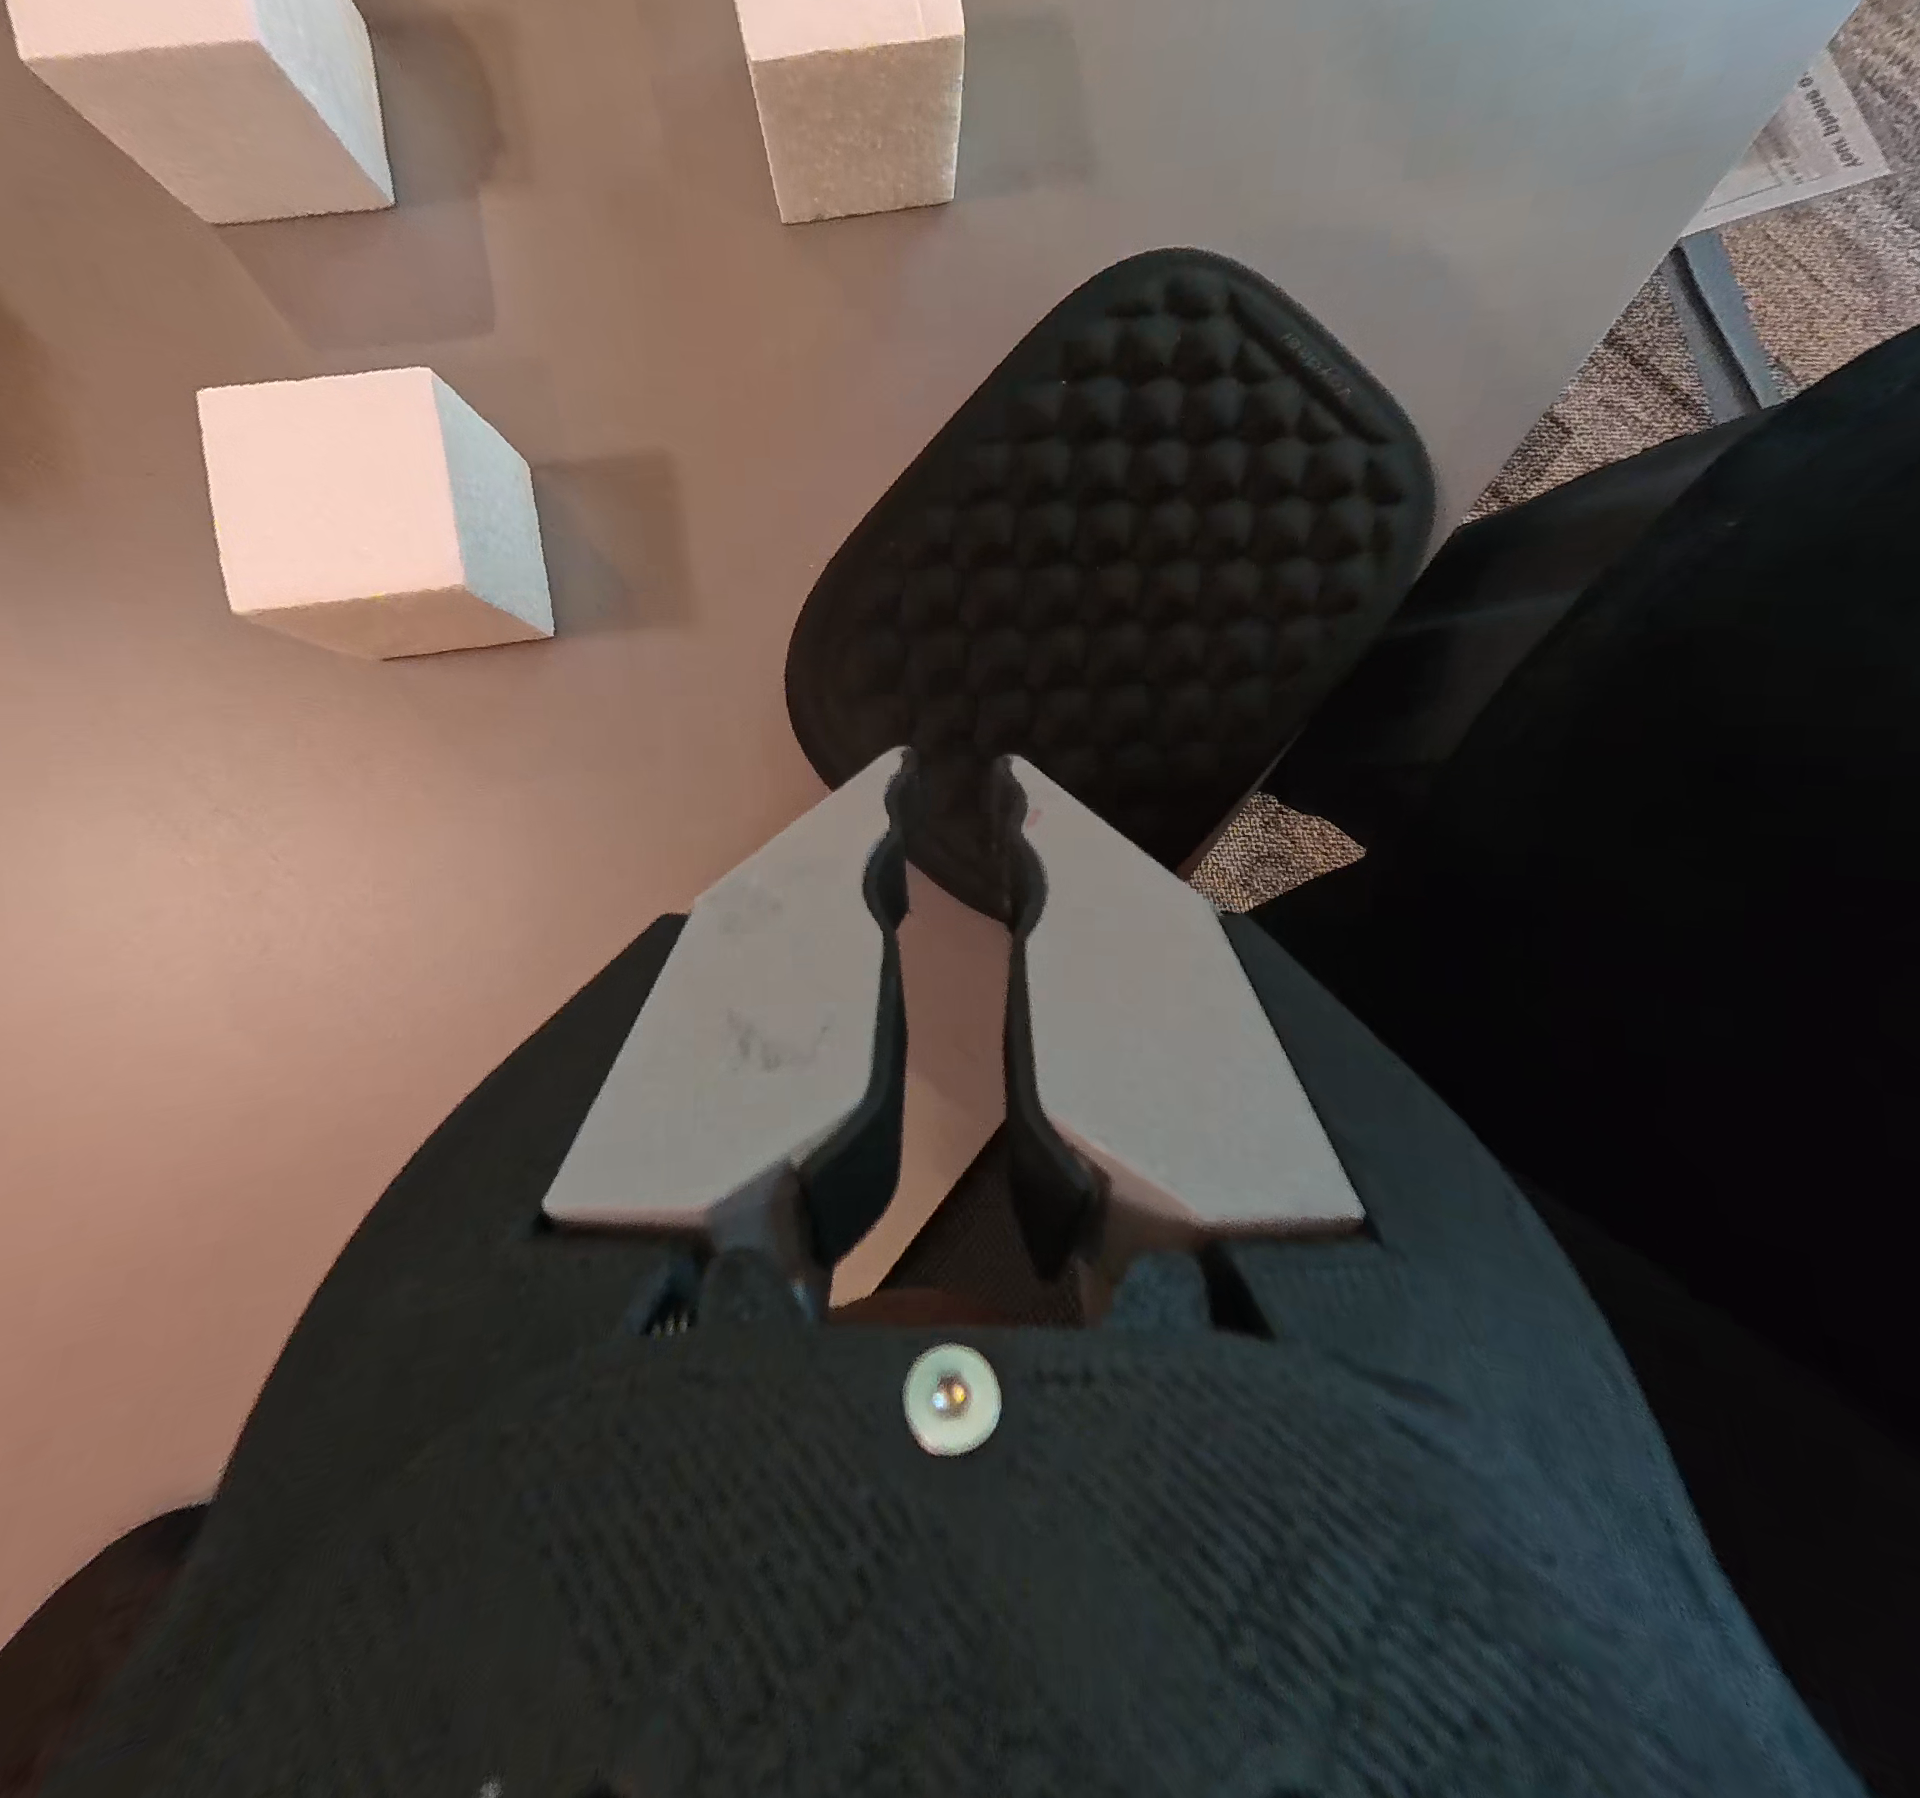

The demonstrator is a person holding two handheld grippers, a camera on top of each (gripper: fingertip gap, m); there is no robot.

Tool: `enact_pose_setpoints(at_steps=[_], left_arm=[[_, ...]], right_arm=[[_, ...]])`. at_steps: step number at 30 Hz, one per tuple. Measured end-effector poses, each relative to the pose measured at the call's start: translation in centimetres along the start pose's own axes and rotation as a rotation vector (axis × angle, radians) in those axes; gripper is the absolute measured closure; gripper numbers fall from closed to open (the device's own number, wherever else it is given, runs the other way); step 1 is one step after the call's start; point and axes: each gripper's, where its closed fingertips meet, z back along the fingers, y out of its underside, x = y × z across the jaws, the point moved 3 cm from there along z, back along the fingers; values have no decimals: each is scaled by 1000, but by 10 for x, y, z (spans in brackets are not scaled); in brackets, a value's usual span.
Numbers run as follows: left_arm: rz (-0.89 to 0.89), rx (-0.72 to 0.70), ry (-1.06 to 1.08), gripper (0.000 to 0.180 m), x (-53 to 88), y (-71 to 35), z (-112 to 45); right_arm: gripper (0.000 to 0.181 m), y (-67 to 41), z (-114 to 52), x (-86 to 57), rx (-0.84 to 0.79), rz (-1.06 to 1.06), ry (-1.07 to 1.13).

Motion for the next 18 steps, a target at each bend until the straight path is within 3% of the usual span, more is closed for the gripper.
enact_pose_setpoints(at_steps=[6,11,15,18], left_arm=[[5,-1,0,169,0,2,-1],[26,-5,-7,169,4,3,-1],[41,-3,-17,168,7,4,-1],[49,-5,-33,169,10,6,0]], right_arm=[[123,-18,-9,31,20,150,-90],[123,-16,-51,59,166,327,-160],[122,9,-95,63,288,370,-175],[117,9,-98,61,269,348,-176]])
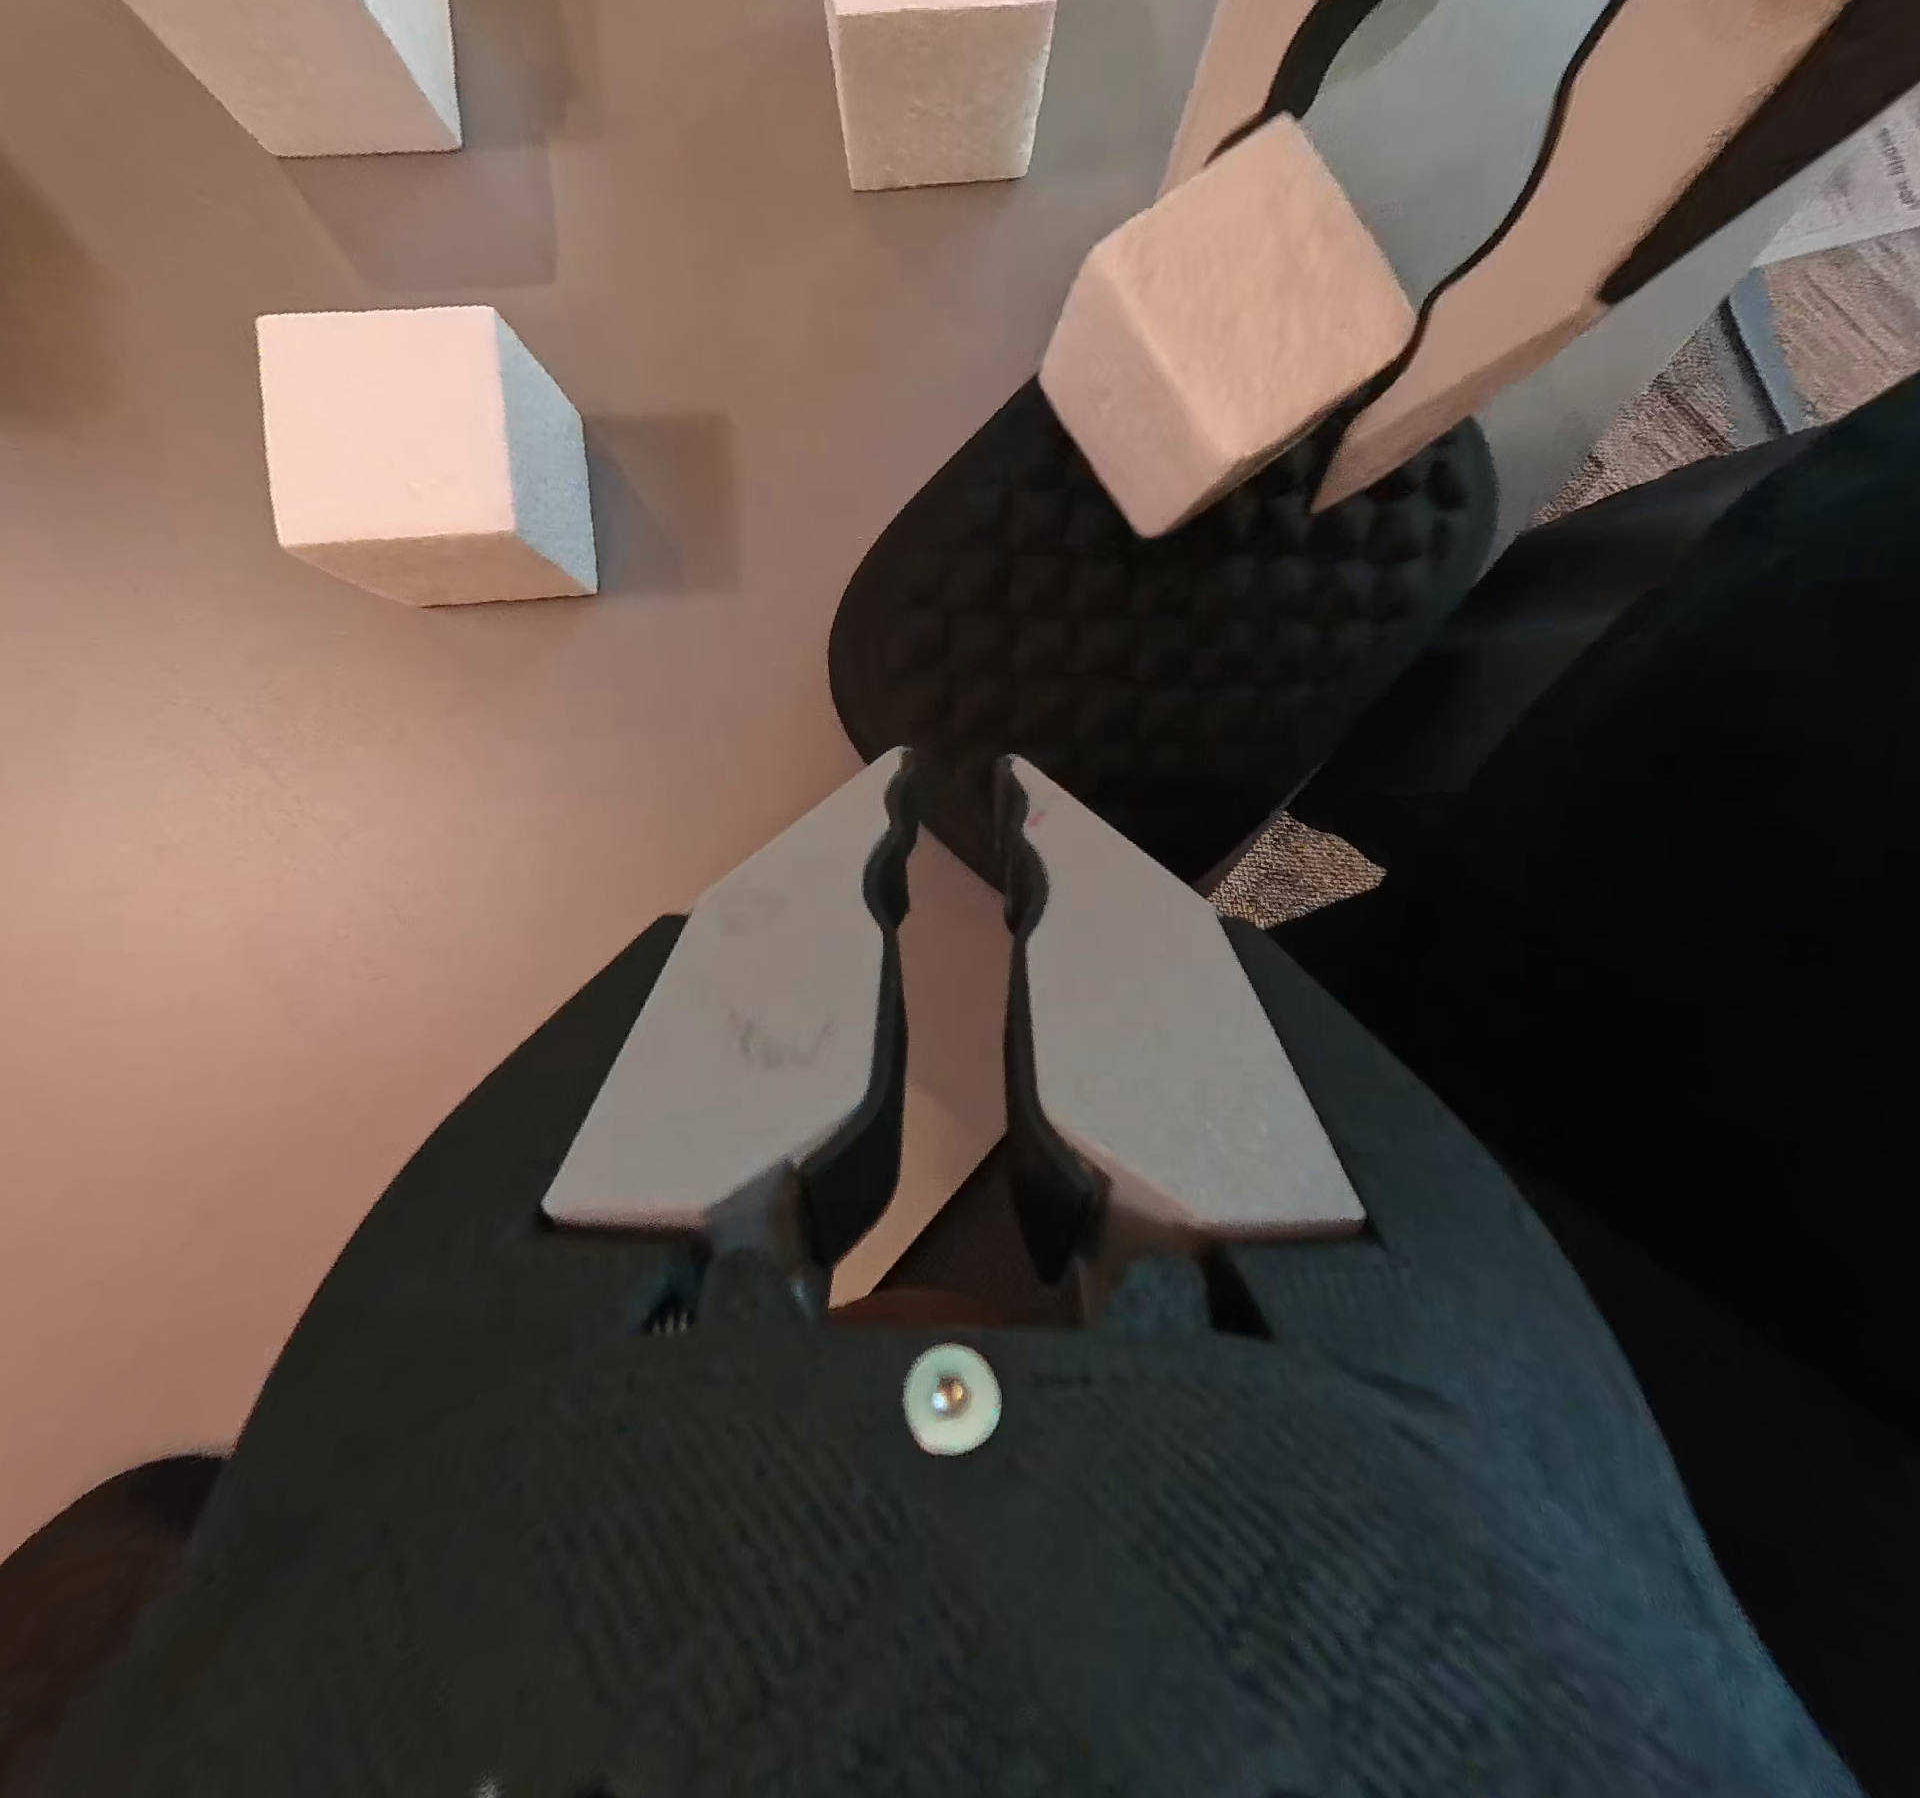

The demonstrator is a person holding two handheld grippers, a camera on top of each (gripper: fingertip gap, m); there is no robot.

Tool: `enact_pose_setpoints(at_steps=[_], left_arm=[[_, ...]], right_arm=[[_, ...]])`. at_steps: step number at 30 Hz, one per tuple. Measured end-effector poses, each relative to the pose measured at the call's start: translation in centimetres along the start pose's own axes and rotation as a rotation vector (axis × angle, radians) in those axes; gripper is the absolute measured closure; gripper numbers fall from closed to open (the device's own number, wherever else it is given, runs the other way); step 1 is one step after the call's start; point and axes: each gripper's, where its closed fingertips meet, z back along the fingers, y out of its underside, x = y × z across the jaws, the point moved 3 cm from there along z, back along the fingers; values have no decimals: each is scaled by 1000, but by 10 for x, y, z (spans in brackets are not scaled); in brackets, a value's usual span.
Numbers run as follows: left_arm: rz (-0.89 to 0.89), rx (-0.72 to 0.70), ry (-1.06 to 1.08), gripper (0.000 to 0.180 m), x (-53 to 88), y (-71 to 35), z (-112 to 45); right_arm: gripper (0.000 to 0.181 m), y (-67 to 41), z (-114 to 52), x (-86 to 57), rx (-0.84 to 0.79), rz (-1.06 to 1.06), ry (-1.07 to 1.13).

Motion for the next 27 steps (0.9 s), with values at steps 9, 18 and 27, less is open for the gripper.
enact_pose_setpoints(at_steps=[9,18,27], left_arm=[[57,0,-54,169,10,6,5],[42,33,-94,170,11,11,6],[16,40,-83,171,8,12,4]], right_arm=[[119,-15,65,-16,-171,-45,-161],[120,-19,8,13,19,3,-140],[114,-30,18,14,5,168,-146]])
